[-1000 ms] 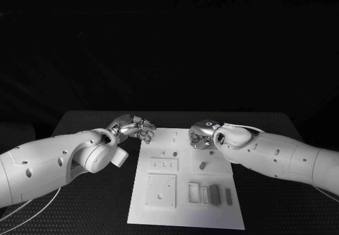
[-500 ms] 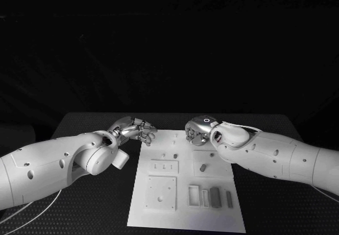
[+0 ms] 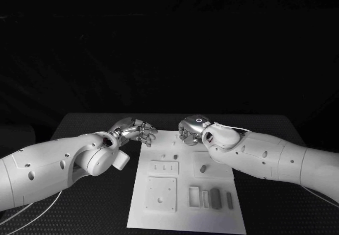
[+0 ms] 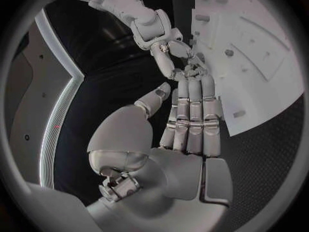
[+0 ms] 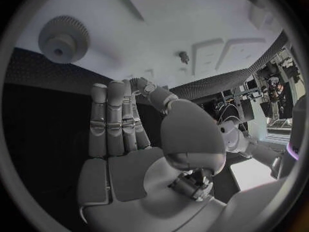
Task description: Assemble the parts on the task board
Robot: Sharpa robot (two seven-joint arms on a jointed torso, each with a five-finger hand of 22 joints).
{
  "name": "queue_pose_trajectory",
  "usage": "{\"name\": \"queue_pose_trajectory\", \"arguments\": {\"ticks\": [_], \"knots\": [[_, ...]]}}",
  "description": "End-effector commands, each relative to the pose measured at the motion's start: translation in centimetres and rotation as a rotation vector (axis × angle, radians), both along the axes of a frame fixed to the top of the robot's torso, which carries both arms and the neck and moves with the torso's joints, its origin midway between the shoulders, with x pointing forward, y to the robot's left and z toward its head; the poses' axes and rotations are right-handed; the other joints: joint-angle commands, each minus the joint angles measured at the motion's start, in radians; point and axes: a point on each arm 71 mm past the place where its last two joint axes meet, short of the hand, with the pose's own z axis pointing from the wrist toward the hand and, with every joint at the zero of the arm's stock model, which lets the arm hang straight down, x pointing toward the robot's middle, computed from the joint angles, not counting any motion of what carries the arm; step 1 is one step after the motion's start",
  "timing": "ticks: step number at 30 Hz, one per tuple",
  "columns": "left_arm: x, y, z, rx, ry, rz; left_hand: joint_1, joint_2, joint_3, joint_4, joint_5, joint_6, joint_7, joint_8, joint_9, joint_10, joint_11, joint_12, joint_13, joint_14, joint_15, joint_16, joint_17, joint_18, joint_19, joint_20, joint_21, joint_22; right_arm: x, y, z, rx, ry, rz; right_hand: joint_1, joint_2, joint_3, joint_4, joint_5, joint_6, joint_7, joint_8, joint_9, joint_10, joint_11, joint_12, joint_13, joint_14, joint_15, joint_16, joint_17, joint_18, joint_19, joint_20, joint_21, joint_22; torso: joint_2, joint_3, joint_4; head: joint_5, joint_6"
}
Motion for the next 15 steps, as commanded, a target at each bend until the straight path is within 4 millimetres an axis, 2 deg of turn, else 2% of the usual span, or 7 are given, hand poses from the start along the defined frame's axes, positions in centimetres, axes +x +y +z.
{"name": "queue_pose_trajectory", "arguments": {"ticks": [1, 7, 15], "knots": [[0.0, -0.3, 0.21, -0.01, -0.003, -0.011, -0.008, 0.0, -0.002, 0.005, 0.0, -0.006, -0.001, -0.006, 0.002, -0.009, -0.001, -0.004, 0.001, -0.007, 0.0, -0.006, 0.002, 0.01, -0.005, -0.002, -0.005, 0.001, 0.14, 0.38, 0.2, -0.021, -0.047, -0.012, 0.004, -0.004, 0.007, -0.001, 0.005, 0.032, -0.023, 0.004, 0.022, 0.009, 0.0, -0.002, 0.0, 0.0, -0.004, 0.007, 0.002, 0.043, -0.001, -0.007, 0.006, 0.024, 0.002, 0.0, 0.0013, -0.001, 0.002], [-0.01, -0.36, 0.46, -0.011, -0.006, -0.014, -0.008, -0.001, -0.002, 0.004, 0.0, -0.006, -0.001, -0.006, 0.002, -0.009, -0.001, -0.004, 0.002, -0.007, 0.0, -0.006, 0.002, 0.01, -0.005, -0.002, -0.005, 0.002, 0.16, 0.93, 0.28, -0.021, -0.059, -0.014, 0.004, -0.005, 0.008, -0.001, 0.005, 0.033, -0.023, 0.003, 0.023, 0.009, 0.0, -0.003, 0.002, -0.002, -0.004, 0.007, 0.001, 0.043, -0.004, -0.007, 0.008, 0.024, 0.003, -0.001, 0.0032, 0.002, 0.004], [0.06, -0.39, 0.84, -0.011, -0.012, -0.015, -0.008, -0.001, -0.002, 0.004, 0.0, -0.006, -0.001, -0.006, 0.003, -0.009, -0.001, -0.004, 0.003, -0.007, 0.0, -0.007, 0.003, 0.01, -0.006, -0.002, -0.006, 0.002, 0.19, 1.36, 0.29, -0.015, -0.056, -0.015, 0.004, -0.006, 0.009, -0.001, 0.005, 0.033, -0.023, 0.002, 0.023, 0.009, 0.0, -0.004, 0.003, -0.003, -0.004, 0.007, 0.001, 0.043, -0.005, -0.007, 0.009, 0.024, 0.004, -0.0008, 0.0015, 0.009, 0.004]]}}
